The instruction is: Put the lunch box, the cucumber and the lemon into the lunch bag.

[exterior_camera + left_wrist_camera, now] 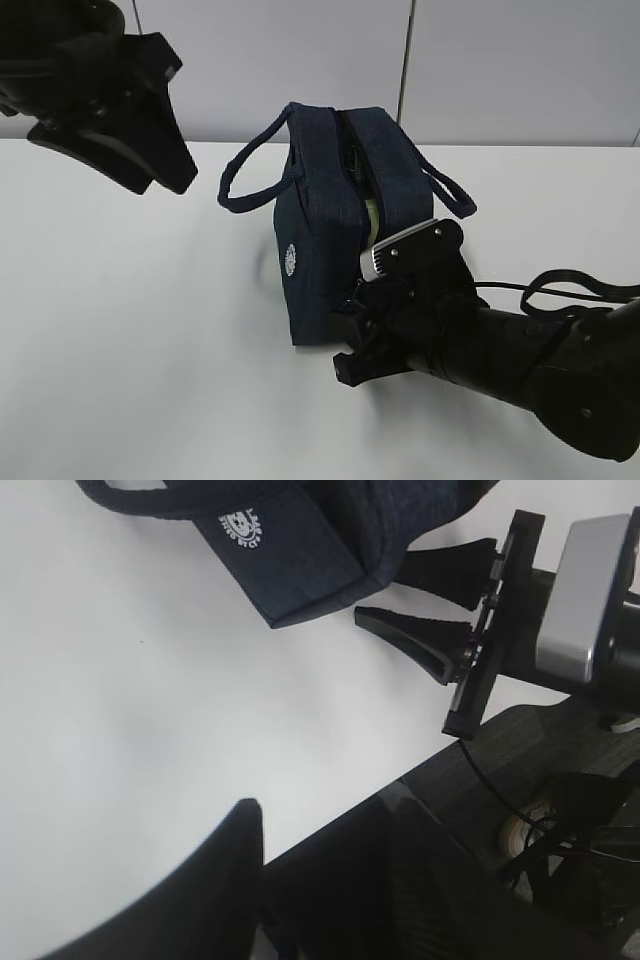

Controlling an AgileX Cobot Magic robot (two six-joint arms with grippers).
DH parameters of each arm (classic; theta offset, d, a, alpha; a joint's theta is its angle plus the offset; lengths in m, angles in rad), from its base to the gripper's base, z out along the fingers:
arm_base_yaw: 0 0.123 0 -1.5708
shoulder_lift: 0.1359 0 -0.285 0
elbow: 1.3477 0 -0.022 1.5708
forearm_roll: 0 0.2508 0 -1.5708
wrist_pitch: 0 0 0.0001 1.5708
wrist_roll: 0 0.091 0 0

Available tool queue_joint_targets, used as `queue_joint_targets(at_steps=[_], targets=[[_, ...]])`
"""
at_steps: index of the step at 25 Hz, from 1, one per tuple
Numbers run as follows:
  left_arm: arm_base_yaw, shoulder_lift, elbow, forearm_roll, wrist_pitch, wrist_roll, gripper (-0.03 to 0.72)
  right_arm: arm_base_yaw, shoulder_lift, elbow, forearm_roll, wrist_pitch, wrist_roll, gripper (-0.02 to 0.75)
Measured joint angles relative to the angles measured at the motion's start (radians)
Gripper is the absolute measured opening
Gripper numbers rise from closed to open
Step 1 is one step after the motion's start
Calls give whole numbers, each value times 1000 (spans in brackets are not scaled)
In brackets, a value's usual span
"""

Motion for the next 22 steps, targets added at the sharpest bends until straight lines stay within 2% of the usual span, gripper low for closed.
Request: queue_joint_targets(at_steps=[22], targets=[[0, 0, 0, -24, 0, 0, 281, 0, 2, 0, -16, 15, 50, 330]])
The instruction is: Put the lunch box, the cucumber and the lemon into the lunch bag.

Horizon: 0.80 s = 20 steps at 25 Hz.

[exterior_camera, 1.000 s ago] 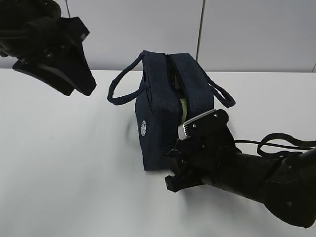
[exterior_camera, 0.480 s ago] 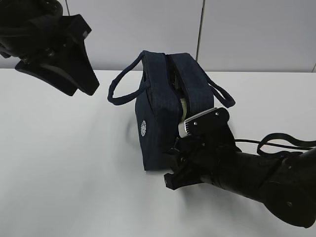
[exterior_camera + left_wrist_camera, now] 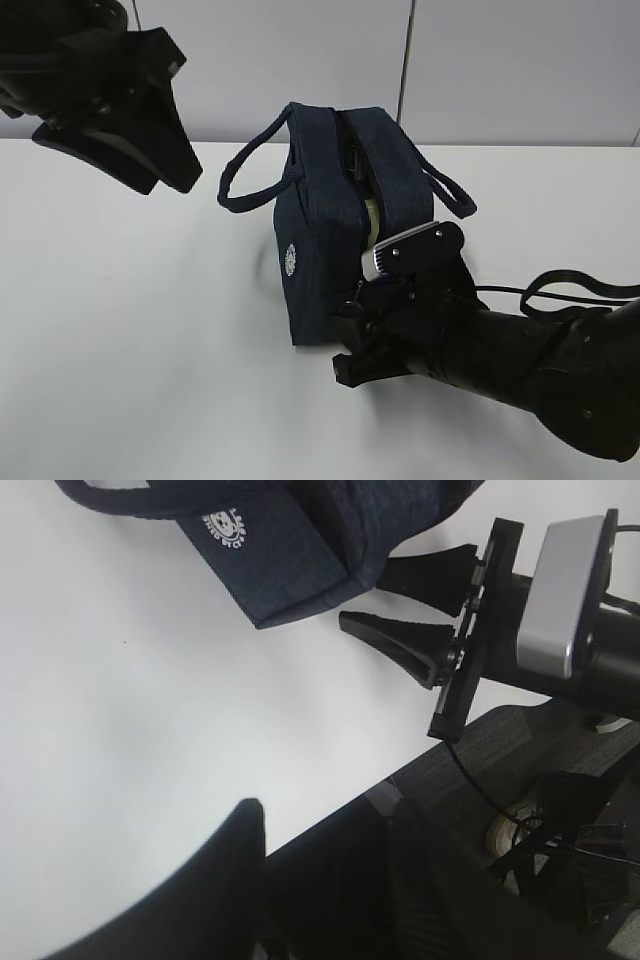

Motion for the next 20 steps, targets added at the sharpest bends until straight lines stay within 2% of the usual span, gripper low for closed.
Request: queue_joint_targets(at_steps=[20], targets=[[0, 0, 0, -40, 0, 0, 274, 0, 0, 0, -2, -21, 6, 330]])
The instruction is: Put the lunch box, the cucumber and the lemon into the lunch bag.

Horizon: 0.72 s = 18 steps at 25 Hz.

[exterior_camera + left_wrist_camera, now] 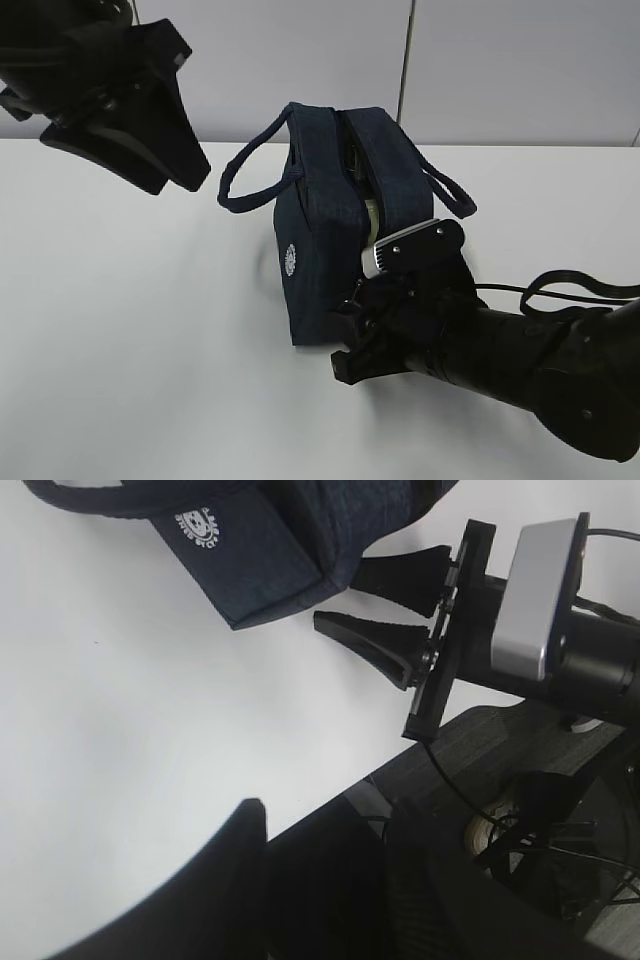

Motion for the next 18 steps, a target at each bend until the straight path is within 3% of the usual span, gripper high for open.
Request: queue_joint_targets(at_steps=[18], targets=[[0, 0, 0, -3, 0, 0, 272, 0, 42, 0, -12, -64, 0, 329]])
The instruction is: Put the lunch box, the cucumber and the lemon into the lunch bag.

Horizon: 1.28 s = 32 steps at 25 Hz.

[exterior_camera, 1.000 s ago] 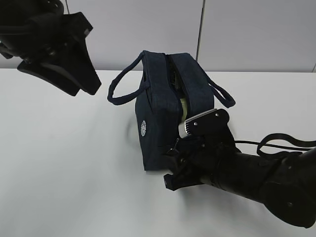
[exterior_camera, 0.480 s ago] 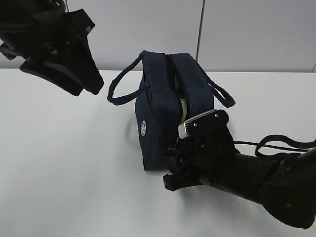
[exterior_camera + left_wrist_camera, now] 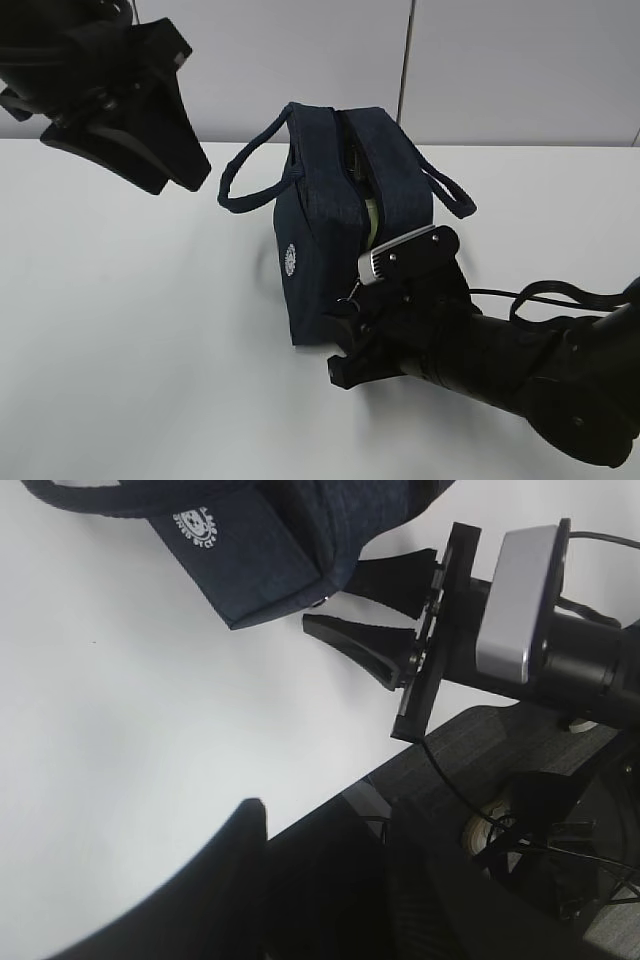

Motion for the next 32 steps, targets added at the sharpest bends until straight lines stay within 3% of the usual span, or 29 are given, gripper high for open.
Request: queue_joint_targets(at_steps=[8, 16, 32], targets=[[0, 0, 0, 0, 0, 0, 269, 0, 0, 0, 0, -4, 0, 326], [0, 0, 0, 0, 0, 0, 269, 0, 0, 0, 0, -4, 0, 215], [0, 0, 0, 0, 0, 0, 258, 0, 0, 0, 0, -7, 0, 193]])
